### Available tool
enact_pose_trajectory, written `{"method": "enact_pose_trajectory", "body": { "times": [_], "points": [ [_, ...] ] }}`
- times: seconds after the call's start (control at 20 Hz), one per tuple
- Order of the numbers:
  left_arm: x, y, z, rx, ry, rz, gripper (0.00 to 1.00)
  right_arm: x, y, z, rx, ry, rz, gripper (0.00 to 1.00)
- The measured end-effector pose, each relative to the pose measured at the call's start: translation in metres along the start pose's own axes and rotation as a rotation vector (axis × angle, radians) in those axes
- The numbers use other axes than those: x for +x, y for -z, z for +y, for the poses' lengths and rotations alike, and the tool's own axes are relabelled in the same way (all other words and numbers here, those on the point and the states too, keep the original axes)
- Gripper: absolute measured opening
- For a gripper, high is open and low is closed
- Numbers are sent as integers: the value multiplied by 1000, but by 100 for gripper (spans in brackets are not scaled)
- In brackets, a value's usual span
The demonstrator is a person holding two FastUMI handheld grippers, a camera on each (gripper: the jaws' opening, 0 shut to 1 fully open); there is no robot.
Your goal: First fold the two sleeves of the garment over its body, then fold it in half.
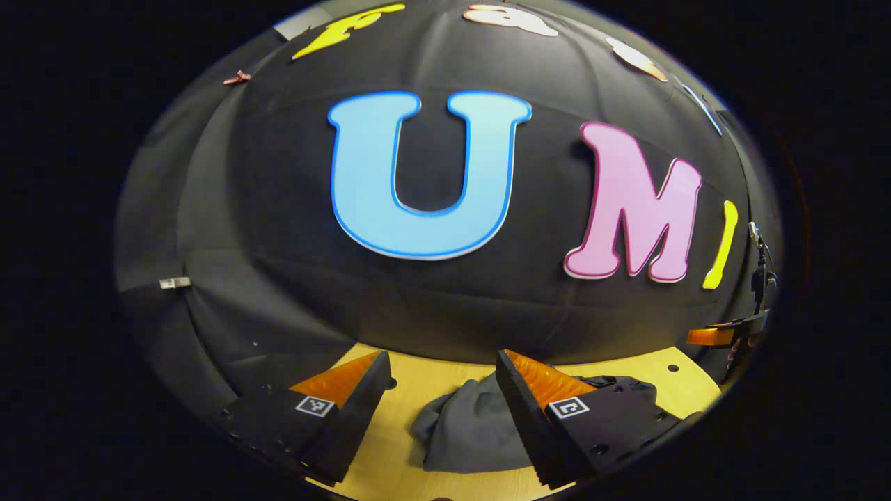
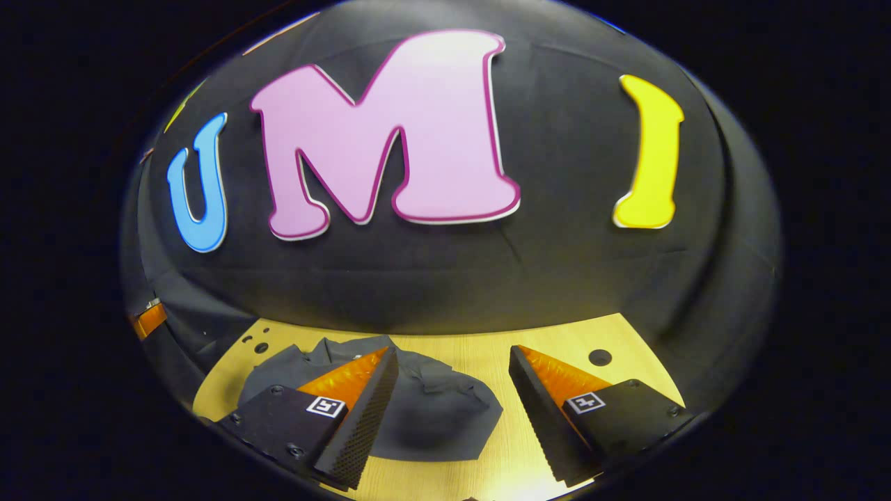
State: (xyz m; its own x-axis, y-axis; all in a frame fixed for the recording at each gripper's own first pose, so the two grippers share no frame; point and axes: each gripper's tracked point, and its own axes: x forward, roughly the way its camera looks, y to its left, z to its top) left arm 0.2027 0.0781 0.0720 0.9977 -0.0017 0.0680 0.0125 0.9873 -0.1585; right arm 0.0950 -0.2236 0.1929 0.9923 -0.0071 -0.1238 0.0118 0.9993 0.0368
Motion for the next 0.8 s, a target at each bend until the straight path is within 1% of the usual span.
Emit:
{"method": "enact_pose_trajectory", "body": {
  "times": [0.1, 0.25, 0.3, 0.4, 0.45, 0.5, 0.6, 0.75, 0.8],
  "points": [
    [-32, -18, -3, 12, 13, -39, 96, -34, -7, 1, 20, 23, -43, 99],
    [-77, -30, -10, 18, 52, -75, 95, -79, -6, 8, 24, 43, -92, 99],
    [-91, -29, -13, 13, 64, -68, 96, -92, -3, 11, 18, 49, -99, 99],
    [-120, -20, -22, -10, 111, -41, 95, -117, 13, 20, 6, 42, -91, 98],
    [-133, -18, -25, -22, 123, -37, 96, -128, 19, 26, 13, 33, -88, 98],
    [-145, -13, -24, -24, 124, -33, 96, -140, 26, 33, 22, 22, -86, 98],
    [-165, -4, -16, 5, 99, -37, 96, -158, 39, 46, 22, 1, -85, 98],
    [-188, 20, -4, 105, 56, -20, 95, -175, 64, 54, -7, -17, -50, 98],
    [-194, 26, -3, 123, 61, -17, 96, -180, 70, 55, -10, -13, -39, 99]
  ]
}}
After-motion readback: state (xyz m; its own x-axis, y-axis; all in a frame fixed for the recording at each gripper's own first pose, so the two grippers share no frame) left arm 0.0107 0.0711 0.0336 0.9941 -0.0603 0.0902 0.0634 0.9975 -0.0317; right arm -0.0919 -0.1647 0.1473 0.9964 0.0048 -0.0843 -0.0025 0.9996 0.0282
